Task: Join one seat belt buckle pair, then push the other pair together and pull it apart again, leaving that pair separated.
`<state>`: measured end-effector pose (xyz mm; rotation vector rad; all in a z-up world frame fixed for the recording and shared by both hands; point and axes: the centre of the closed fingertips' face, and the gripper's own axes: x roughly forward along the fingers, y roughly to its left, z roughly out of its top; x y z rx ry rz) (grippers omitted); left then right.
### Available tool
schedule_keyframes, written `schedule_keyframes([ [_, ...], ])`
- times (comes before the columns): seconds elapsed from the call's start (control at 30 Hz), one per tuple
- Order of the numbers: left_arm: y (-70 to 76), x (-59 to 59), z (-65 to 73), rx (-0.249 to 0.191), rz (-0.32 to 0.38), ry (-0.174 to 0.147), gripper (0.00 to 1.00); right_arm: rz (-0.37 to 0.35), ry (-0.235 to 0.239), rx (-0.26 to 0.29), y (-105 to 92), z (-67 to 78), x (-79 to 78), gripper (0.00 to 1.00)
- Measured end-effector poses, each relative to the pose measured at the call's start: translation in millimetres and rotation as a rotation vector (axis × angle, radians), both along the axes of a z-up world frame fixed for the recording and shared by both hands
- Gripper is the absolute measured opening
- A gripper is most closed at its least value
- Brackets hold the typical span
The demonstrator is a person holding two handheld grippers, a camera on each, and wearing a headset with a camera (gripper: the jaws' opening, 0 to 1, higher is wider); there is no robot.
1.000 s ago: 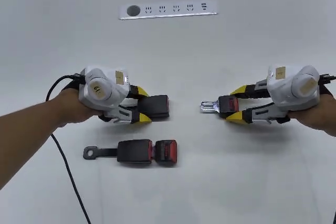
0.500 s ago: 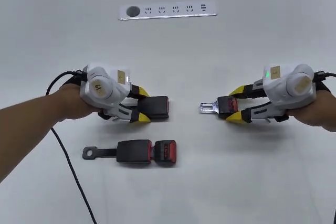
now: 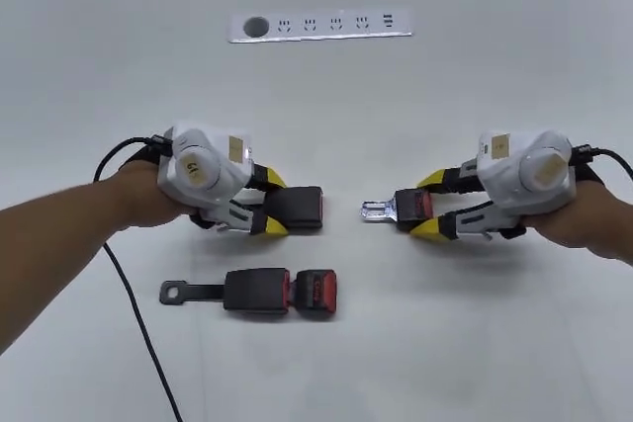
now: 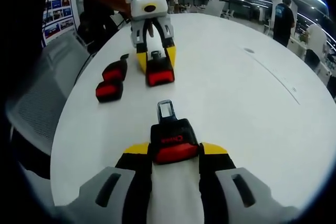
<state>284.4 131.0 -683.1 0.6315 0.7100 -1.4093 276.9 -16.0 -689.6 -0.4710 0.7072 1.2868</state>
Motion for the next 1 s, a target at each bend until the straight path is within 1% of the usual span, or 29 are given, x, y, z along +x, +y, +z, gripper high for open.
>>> schedule_keyframes([
  [0.27, -0.1, 0.4, -1.6, -0.001, 0.011, 0.001, 0.34, -0.004, -0.006, 0.021, 21.4, 3.9, 1.5, 0.33],
  [0.3, 0.3, 0.8, -2.1, -0.001, 0.012, 0.002, 0.34, -0.003, -0.006, 0.025, 25.1, 2.8, 1.3, 0.33],
  [0.47, 1.1, 1.5, -4.0, -0.003, 0.011, 0.001, 0.34, -0.003, -0.004, 0.036, 31.7, 4.4, 2.4, 0.33],
  [0.63, -0.5, 0.3, -3.2, -0.002, 0.015, 0.0, 0.34, -0.007, -0.009, 0.048, 43.4, 3.1, 5.9, 0.33],
  [0.77, -1.2, -0.7, -2.9, 0.0, 0.014, 0.001, 0.34, -0.003, -0.009, 0.053, 49.0, 2.8, 6.3, 0.33],
  [1.0, -1.8, -1.6, -2.9, 0.005, 0.014, 0.002, 0.34, 0.001, -0.011, 0.038, 51.7, 1.4, 6.5, 0.33],
])
